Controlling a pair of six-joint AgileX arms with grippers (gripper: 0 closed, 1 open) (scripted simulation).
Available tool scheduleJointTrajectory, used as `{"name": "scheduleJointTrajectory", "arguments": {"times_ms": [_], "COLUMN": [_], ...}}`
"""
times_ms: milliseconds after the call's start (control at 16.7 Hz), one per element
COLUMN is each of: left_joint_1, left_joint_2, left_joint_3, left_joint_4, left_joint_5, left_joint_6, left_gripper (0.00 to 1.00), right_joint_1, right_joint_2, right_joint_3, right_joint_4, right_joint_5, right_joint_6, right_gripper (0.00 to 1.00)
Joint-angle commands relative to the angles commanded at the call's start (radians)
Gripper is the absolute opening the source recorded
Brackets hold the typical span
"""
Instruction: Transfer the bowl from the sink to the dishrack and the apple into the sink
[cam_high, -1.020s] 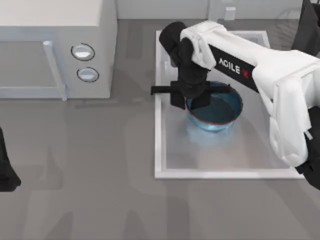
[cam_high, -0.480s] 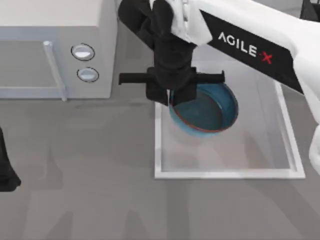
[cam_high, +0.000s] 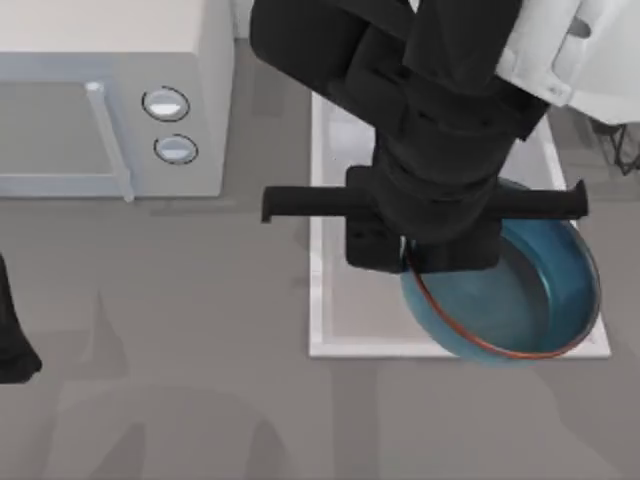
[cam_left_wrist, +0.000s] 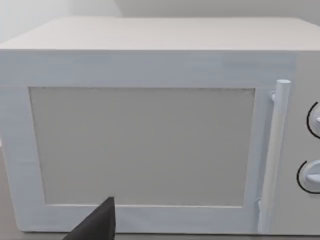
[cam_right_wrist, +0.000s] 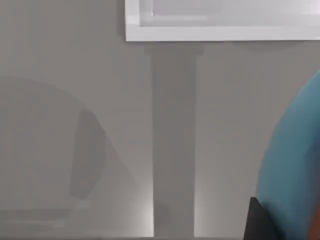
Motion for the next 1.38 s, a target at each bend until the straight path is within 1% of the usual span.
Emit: {"name": "scheduleJointTrajectory", "arguments": {"times_ms": [180,480,600,720,840,1020,1380], "left_joint_1": [0.0,0.0,0.0,0.0,0.0,0.0,0.0], "left_joint_2": [0.0,0.0,0.0,0.0,0.0,0.0,0.0], "left_joint_3": [0.0,0.0,0.0,0.0,0.0,0.0,0.0], "left_joint_4": [0.0,0.0,0.0,0.0,0.0,0.0,0.0], "left_joint_5": [0.0,0.0,0.0,0.0,0.0,0.0,0.0], "left_joint_6": [0.0,0.0,0.0,0.0,0.0,0.0,0.0], "left_gripper": [1.0,1.0,1.0,1.0,1.0,1.0,1.0], "right_joint_1": [0.037,0.033,0.007,-0.057,-0.161,-0.374,-0.895], "right_joint_2": [-0.067,-0.067,-0.089,-0.132,-0.188,-0.276,-0.422], "right_joint_3": [-0.044,-0.043,-0.057,-0.09,-0.14,-0.235,-0.449], "right_joint_4": [-0.039,-0.038,-0.006,0.067,0.182,0.426,1.03], "right_joint_5": [0.005,0.004,-0.018,-0.062,-0.122,-0.23,-0.433], "right_joint_6": [0.036,0.036,0.013,-0.039,-0.115,-0.265,-0.619], "right_gripper": [0.0,0.0,0.0,0.0,0.0,0.0,0.0]}}
